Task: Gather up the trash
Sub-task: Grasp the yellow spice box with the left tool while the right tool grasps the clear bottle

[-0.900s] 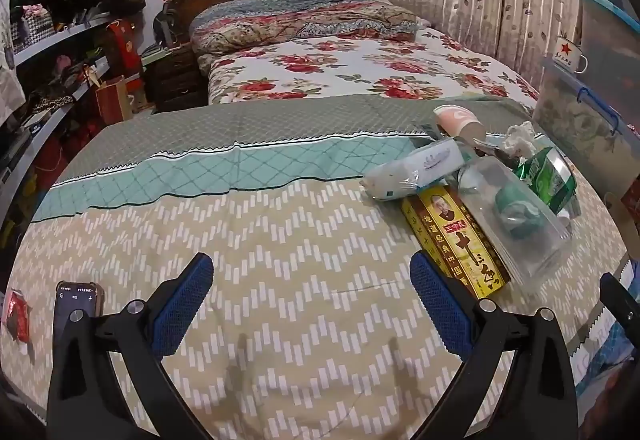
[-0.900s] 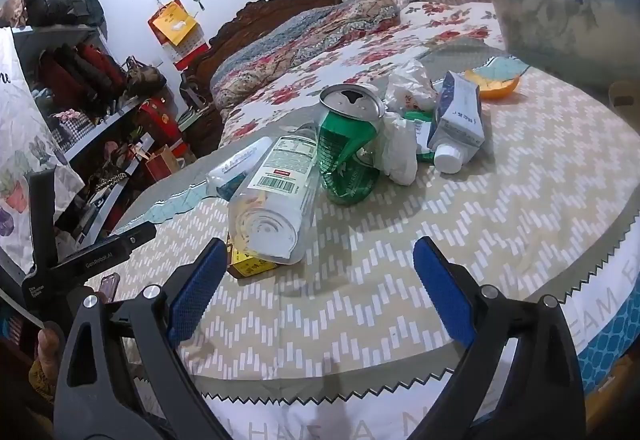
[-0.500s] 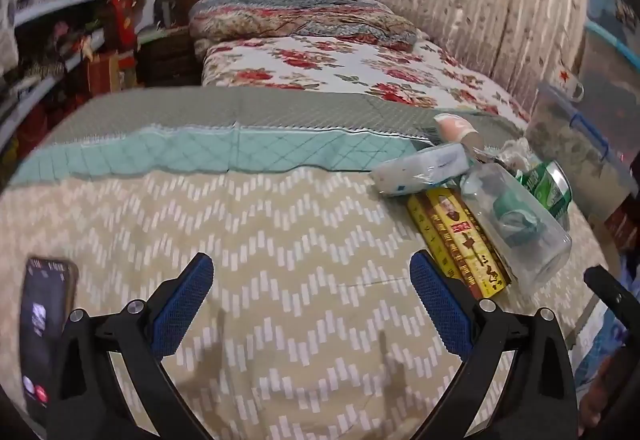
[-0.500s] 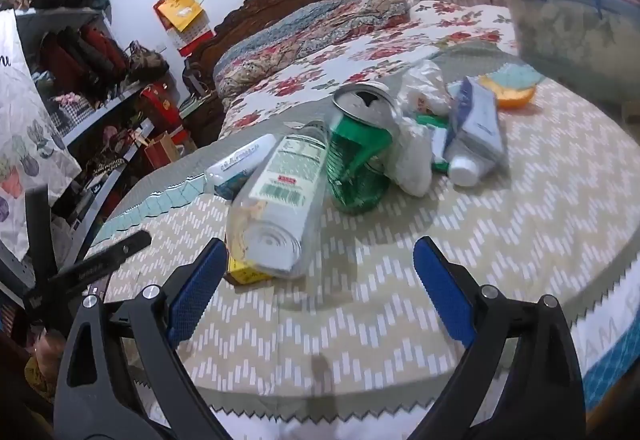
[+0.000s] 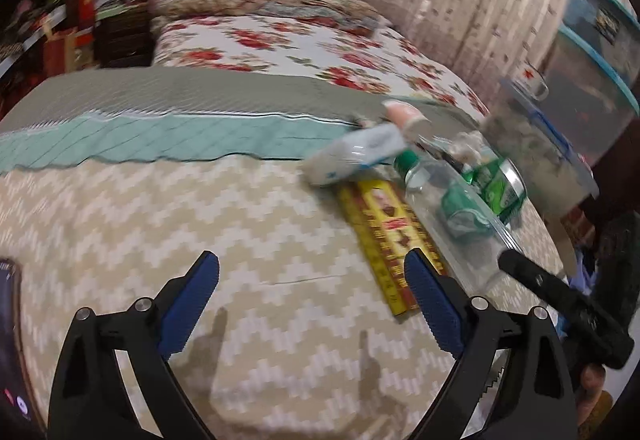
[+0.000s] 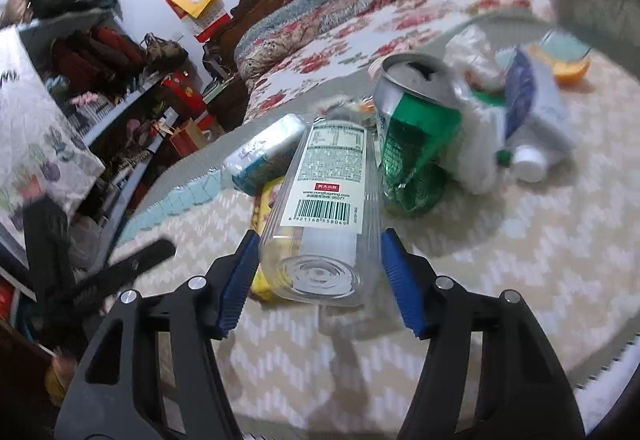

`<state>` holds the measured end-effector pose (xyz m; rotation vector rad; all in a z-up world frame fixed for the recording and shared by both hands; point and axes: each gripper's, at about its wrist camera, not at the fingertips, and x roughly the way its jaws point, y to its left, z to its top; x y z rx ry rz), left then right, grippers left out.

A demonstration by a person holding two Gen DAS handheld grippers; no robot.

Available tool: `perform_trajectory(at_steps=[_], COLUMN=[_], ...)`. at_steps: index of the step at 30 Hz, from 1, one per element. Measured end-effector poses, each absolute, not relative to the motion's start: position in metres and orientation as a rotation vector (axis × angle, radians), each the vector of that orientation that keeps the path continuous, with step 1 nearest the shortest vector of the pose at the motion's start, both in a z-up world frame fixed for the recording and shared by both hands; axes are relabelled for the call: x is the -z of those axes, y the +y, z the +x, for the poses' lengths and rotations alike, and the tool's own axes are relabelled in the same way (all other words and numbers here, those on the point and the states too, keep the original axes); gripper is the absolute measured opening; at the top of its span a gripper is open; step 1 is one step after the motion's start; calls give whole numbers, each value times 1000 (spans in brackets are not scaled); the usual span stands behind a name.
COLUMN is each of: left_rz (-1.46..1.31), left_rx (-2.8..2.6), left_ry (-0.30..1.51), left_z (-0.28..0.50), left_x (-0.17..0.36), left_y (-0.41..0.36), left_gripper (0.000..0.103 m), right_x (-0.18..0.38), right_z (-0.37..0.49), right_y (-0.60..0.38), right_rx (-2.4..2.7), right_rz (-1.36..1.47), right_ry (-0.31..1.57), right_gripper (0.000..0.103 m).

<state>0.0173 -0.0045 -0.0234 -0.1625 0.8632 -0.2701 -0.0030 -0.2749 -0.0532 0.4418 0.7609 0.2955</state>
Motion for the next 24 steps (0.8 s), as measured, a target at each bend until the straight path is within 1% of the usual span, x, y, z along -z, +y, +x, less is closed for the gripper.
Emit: perform_trajectory(at_steps=[5, 8, 9, 10, 11, 13, 15, 17, 18, 19, 24], left_rz=[-98, -35, -14, 6, 25, 93, 87, 30, 10, 3, 12], left_rx=[322, 312, 301, 292, 280, 221, 190, 208, 221, 248, 333], left_ry=[883, 881, 889, 898, 903, 911, 932, 946, 948, 945, 964], left_z=[36, 48, 53, 57, 61, 70, 75, 74, 72, 70, 42], left_x=[30, 36, 40, 43, 46, 58, 67, 69, 69, 67, 65], left_y=[-52, -81, -91, -100, -105, -117, -114, -103, -97, -93, -69], left_gripper=[89, 89, 89, 89, 89, 89, 87, 81, 70, 62, 62], right_x=[46, 49, 51, 51, 52, 52, 50, 50, 53, 54, 67], right_z=[-53, -80, -86, -92, -97, -100, -98, -93, -89, -83, -62], right_y=[-287, -288, -287, -286, -285, -281, -279, -280, -278, -280, -275], right_rx=[-278, -277, -267, -255, -239, -224, -227, -229, -231, -235, -230], right_rz=[313, 197, 164, 140, 116, 95, 100, 108, 108, 106, 124], right_ry=[689, 680, 682, 680, 668, 646, 635, 637, 645, 651, 684], right_gripper=[64, 65, 67, 78, 85, 89, 93, 95, 95, 95, 95])
